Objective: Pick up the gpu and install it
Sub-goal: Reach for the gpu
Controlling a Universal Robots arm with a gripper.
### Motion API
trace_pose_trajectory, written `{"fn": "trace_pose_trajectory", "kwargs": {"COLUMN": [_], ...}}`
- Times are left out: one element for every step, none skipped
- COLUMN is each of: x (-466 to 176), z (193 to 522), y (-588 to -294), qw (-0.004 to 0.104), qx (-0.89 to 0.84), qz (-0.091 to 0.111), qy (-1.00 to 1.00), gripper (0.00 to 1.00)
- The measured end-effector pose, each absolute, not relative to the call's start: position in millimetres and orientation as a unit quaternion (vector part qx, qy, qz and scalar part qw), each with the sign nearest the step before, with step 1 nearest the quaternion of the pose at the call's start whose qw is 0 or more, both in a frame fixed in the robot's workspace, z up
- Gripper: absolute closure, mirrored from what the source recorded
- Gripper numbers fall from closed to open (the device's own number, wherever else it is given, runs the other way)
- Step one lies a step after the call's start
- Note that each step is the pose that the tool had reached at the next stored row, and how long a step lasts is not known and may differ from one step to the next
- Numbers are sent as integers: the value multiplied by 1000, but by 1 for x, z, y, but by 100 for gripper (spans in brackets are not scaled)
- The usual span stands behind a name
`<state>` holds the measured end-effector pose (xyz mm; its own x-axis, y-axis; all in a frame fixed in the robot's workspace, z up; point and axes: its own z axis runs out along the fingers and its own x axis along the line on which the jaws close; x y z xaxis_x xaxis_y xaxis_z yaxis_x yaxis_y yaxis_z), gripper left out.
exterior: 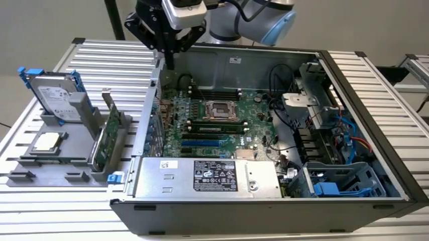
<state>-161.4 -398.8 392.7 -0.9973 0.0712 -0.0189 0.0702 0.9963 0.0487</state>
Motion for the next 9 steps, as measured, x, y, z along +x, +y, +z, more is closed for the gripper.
{"fn": "trace_pose_trajectory", "kwargs": {"x": [-162,-163,-164,-165,-166,-167,-168,-169,-170], "z": [393,393,393,393,393,393,393,393,393], "y": [-399,-399,-399,-399,-399,-399,-399,-399,-399], "qw": [10,10,10,10,10,10,10,10,10], "qx": [35,35,35,35,35,35,35,35,35], "qz": [24,24,24,24,24,24,24,24,24], "qy": [999,999,999,999,999,999,999,999,999], "gripper": [100,100,100,100,100,100,100,100,100]}}
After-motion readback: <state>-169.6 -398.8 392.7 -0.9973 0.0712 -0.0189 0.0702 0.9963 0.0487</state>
